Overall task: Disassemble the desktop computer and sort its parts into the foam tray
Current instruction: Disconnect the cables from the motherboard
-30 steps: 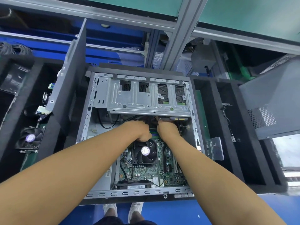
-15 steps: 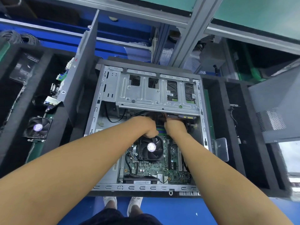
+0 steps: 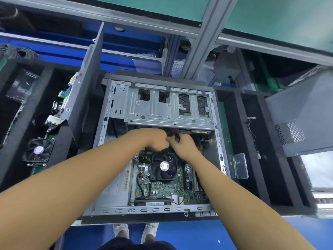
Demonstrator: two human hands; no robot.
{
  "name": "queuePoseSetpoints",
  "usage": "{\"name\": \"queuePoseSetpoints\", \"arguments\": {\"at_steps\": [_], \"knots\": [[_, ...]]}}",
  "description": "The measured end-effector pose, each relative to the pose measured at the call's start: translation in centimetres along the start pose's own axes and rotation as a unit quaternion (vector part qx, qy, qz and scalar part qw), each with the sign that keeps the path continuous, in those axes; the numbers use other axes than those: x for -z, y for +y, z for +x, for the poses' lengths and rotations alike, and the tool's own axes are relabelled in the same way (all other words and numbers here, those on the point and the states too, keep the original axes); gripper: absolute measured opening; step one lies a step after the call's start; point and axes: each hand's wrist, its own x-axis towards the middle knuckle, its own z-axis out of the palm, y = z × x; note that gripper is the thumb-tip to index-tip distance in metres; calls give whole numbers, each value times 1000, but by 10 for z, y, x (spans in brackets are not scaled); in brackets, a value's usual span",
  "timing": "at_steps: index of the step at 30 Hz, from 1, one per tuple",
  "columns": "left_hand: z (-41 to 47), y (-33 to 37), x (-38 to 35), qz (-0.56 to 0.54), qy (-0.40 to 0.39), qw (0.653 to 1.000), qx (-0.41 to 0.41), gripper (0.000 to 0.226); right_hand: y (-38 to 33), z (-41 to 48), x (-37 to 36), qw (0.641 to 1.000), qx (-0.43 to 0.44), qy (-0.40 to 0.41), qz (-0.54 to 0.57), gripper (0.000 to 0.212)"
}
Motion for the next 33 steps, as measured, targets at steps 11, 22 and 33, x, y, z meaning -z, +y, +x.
{"name": "queuePoseSetpoints", "arguments": {"at_steps": [11,22,33], "knots": [[-37,-32,-1,187,2,979,84,39,-36,3,-19,983,-49,-5,-174,39],[-47,-51,9,114,1,983,147,33,-67,25,-32,973,-88,-106,-184,31],[-36,-60,1,44,-19,993,106,37,-61,24,-26,954,-90,-132,-252,30]]}}
